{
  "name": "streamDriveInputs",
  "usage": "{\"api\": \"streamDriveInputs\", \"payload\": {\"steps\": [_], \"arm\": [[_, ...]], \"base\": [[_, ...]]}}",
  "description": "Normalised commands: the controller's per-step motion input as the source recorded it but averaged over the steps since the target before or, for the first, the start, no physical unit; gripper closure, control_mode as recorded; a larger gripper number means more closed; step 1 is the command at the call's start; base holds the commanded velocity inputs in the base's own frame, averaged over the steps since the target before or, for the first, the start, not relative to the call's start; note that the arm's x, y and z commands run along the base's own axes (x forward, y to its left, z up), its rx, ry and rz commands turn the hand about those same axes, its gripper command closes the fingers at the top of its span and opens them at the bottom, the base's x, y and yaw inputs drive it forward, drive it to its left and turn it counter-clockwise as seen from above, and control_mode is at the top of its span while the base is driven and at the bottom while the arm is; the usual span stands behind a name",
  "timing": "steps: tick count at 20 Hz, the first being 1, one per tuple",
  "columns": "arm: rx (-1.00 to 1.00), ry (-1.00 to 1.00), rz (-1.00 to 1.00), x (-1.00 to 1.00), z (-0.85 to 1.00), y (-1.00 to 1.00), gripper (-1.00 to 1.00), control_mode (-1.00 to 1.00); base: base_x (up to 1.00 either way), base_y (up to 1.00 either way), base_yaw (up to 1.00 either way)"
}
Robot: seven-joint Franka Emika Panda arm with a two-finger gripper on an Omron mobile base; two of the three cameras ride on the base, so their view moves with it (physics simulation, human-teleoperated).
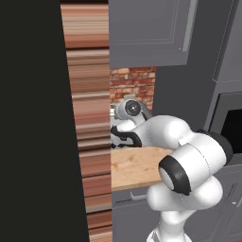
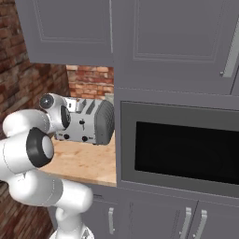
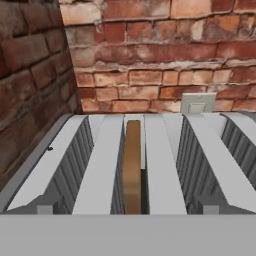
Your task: Start the toaster. Once the lever pops up, take the bread to the plate on the dining counter.
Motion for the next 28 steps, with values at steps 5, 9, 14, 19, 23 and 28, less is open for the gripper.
{"api": "streamDriveInputs", "payload": {"steps": [5,9,14,19,23,28], "arm": [[0.0,0.0,0.0,0.1,0.0,0.0,-1.0,-1.0],[0.0,0.0,0.0,0.14,0.0,0.0,-1.0,-1.0],[0.0,0.0,0.0,0.1,0.0,0.0,-1.0,-1.0],[0.0,0.0,0.0,0.06,-0.02,0.0,-1.0,-1.0],[0.0,0.0,0.0,0.0,-0.01,0.0,-1.0,-1.0],[0.0,0.0,-0.01,0.0,-0.06,0.0,-1.0,-1.0]], "base": [[0.0,0.0,0.0],[0.0,0.0,0.0],[0.0,0.0,0.0],[0.0,0.0,0.0],[0.0,0.0,0.0],[0.0,0.0,0.0]]}}
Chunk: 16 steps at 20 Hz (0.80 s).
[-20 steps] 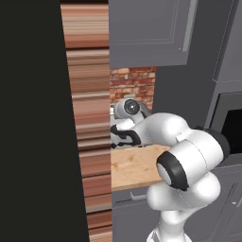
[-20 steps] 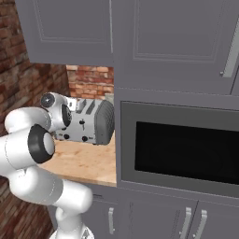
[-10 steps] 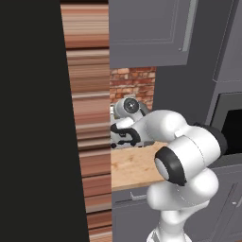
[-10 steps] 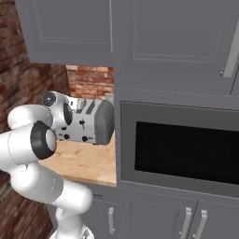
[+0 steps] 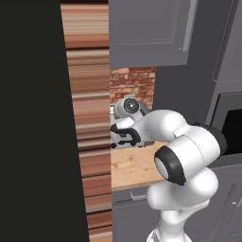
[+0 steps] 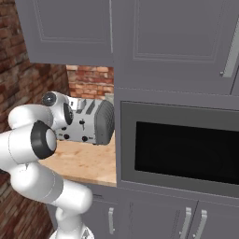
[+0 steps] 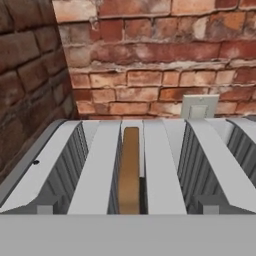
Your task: Start the toaster. Once the lever pops up, take the bread to the plate on the dining counter.
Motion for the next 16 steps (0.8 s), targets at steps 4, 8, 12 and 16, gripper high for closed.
{"api": "streamDriveInputs", "payload": {"steps": [4,8,12,16], "arm": [[0.0,0.0,-0.03,0.0,-0.03,0.0,-1.0,-1.0],[0.0,0.0,-0.01,0.0,0.0,0.0,-1.0,-1.0],[0.0,0.0,-0.01,0.0,0.0,0.0,-1.0,-1.0],[0.0,0.0,-0.02,0.0,0.0,0.0,-1.0,-1.0]], "base": [[0.0,0.0,0.0],[0.0,0.0,0.0],[0.0,0.0,0.0],[0.0,0.0,0.0]]}}
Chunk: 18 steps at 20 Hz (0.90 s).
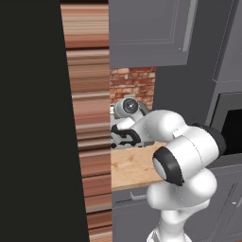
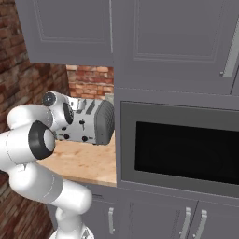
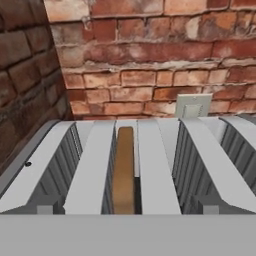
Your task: Start the toaster. Once the lever pops up, take the bread to the plate on the dining counter.
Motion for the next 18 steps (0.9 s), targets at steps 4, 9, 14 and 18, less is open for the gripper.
{"api": "streamDriveInputs", "payload": {"steps": [4,9,14,18], "arm": [[0.0,0.0,-0.02,0.02,0.0,0.0,-1.0,-1.0],[0.0,0.0,-0.02,0.0,0.0,0.02,-1.0,-1.0],[0.0,0.0,-0.02,0.0,0.0,0.04,-1.0,-1.0],[0.0,0.0,0.0,0.0,0.0,0.04,-1.0,-1.0]], "base": [[0.0,0.0,0.0],[0.0,0.0,0.0],[0.0,0.0,0.0],[0.0,0.0,0.0]]}}
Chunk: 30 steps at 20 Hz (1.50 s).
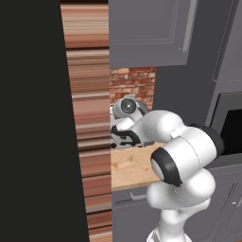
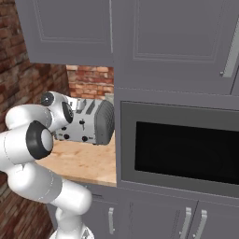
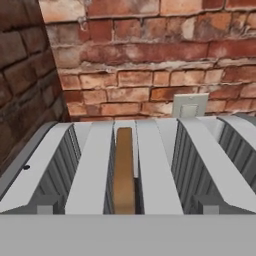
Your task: Start the toaster. Once the lever pops up, take the bread to the plate on the dining counter.
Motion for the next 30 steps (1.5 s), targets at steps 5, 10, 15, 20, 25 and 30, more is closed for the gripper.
{"api": "streamDriveInputs", "payload": {"steps": [5,10,15,20,25,30], "arm": [[0.0,0.0,0.0,0.0,0.0,0.02,-1.0,-1.0],[0.0,0.0,0.0,0.0,0.0,0.0,-1.0,-1.0],[0.0,0.0,0.0,0.0,0.0,0.0,-1.0,-1.0],[0.0,0.0,0.0,0.0,0.0,0.0,-1.0,-1.0],[0.0,0.0,0.0,0.0,0.0,0.0,-1.0,-1.0],[0.0,0.0,0.0,0.0,0.0,0.0,-1.0,-1.0]], "base": [[0.0,0.0,0.0],[0.0,0.0,0.0],[0.0,0.0,0.0],[0.0,0.0,0.0],[0.0,0.0,0.0],[0.0,0.0,0.0]]}}
